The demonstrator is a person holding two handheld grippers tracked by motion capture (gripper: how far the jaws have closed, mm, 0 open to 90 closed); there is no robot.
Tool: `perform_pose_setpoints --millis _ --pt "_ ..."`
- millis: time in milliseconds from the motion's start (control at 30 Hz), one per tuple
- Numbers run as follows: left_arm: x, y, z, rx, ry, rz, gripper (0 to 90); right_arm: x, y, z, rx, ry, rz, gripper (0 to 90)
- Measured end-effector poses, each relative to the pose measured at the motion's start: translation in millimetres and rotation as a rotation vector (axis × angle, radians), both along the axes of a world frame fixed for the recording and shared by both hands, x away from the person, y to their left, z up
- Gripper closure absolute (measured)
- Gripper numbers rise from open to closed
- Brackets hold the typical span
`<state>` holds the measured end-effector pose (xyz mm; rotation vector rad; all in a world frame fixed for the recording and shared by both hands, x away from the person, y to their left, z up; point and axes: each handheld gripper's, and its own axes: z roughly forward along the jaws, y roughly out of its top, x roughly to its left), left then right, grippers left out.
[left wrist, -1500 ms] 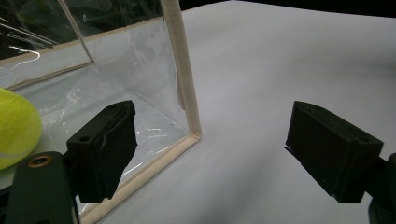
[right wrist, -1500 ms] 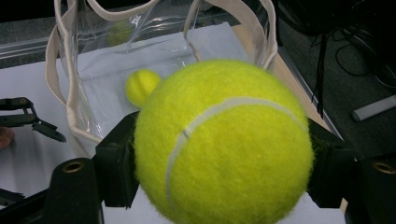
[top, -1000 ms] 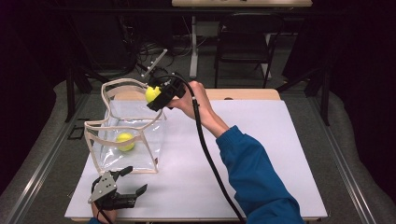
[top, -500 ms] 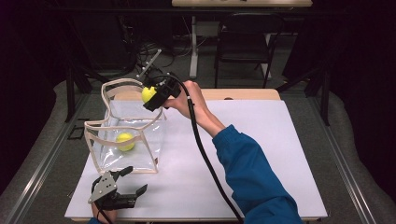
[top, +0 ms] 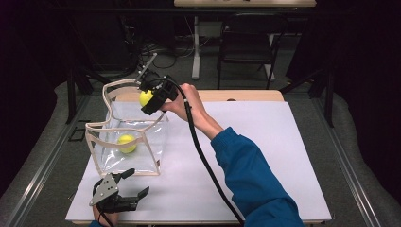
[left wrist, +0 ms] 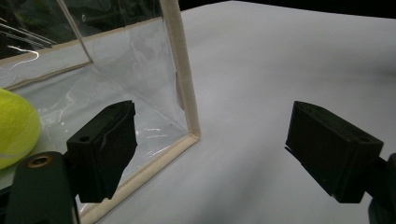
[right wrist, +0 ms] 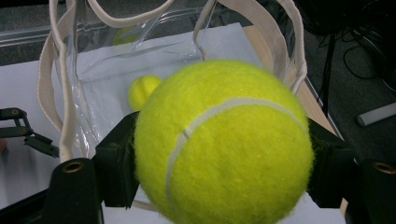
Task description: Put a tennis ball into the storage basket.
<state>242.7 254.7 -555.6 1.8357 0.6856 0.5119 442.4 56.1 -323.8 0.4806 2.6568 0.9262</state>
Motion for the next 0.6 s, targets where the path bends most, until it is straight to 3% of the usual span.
perform_pose_setpoints --millis 600 --pt "-0.3 0.4 0.4 0.000 0.003 -0.005 15.9 3.3 10.3 -9.0 -0.028 0.007 0.005 25.9"
